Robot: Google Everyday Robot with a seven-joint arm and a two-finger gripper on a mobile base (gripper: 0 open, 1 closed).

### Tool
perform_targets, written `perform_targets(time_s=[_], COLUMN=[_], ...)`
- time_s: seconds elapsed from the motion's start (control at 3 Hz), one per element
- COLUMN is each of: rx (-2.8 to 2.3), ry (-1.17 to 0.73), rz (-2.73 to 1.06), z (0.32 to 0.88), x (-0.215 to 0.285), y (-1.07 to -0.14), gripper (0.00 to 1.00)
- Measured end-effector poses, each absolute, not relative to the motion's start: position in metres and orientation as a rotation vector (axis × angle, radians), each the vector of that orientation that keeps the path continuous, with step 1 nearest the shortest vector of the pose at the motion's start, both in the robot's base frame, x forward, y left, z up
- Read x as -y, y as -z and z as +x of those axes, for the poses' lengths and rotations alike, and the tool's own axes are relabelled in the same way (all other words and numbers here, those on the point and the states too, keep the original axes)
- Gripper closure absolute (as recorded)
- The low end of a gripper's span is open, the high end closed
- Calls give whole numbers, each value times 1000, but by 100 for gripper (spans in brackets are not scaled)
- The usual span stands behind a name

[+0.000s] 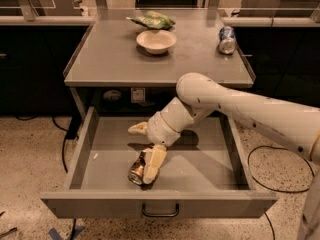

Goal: Pick orange can from top drawer and place on counter

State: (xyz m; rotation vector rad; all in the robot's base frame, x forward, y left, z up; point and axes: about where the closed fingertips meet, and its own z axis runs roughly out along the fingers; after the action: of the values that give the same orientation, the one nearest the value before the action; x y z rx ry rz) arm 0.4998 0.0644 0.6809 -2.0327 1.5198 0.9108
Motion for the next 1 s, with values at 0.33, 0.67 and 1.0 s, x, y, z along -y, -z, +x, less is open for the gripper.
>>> perform_targets(time_s=[0.33, 0.67, 1.0], rx=[-1523, -1529, -1529], ry=[-859, -787, -731], rz=[-2112, -2223, -2317], z=[492, 483, 480], x=[-66, -68, -71], y=[-674, -660, -645], gripper=[0, 0, 0])
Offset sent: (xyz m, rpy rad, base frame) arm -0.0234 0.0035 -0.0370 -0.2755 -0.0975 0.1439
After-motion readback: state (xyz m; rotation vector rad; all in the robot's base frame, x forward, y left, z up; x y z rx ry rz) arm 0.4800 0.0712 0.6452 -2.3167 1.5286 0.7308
